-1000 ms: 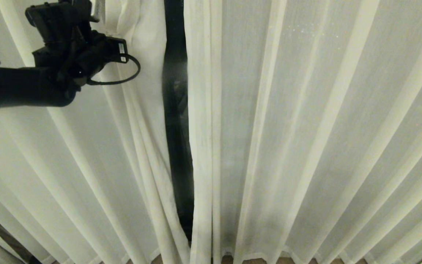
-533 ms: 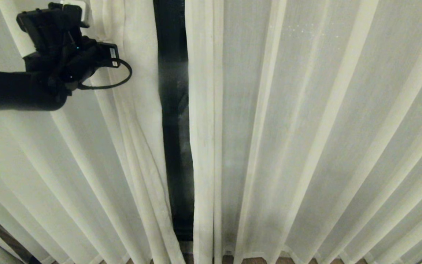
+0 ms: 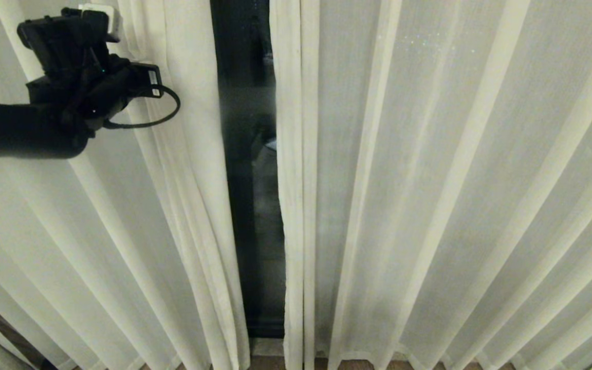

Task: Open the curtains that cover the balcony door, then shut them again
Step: Pull the inner curtains open on both sides

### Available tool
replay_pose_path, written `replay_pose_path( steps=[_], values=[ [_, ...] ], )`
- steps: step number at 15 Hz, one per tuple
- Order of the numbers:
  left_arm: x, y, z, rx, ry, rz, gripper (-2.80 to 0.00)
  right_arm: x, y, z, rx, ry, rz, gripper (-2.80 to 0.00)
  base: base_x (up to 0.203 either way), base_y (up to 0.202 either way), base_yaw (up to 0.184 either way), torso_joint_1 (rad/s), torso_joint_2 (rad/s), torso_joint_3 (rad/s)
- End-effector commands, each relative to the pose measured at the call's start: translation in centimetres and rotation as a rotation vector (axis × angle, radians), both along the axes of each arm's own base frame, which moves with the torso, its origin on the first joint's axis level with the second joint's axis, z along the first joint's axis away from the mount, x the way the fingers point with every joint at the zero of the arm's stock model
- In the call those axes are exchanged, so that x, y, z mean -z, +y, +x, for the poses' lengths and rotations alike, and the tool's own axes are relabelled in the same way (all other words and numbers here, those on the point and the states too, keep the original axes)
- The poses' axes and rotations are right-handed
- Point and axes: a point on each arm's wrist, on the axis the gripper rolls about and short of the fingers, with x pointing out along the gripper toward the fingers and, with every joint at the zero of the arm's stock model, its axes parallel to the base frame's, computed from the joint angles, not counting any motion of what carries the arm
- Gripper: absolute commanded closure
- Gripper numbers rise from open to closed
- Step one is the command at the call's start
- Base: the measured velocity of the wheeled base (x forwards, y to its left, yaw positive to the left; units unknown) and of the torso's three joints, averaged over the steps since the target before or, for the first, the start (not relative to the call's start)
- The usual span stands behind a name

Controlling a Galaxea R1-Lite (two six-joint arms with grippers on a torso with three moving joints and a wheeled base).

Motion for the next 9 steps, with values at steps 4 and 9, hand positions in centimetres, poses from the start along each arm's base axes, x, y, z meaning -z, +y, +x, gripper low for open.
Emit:
replay_pose_path(
  steps=[4, 9],
  values=[
    [-0.12, -0.04, -0.22, -0.001, -0.007, 0.000, 0.00, -0.01, 0.00, 0.00, 0.000, 0.000, 0.000, 0.00, -0.001, 0.021, 0.001, 0.001, 0.00, 0.001],
    [-0.12, -0.03, -0.27, -0.001, -0.007, 0.000, 0.00, -0.01, 0.00, 0.00, 0.000, 0.000, 0.000, 0.00, 0.000, 0.175, -0.001, 0.002, 0.00, 0.002]
  ],
)
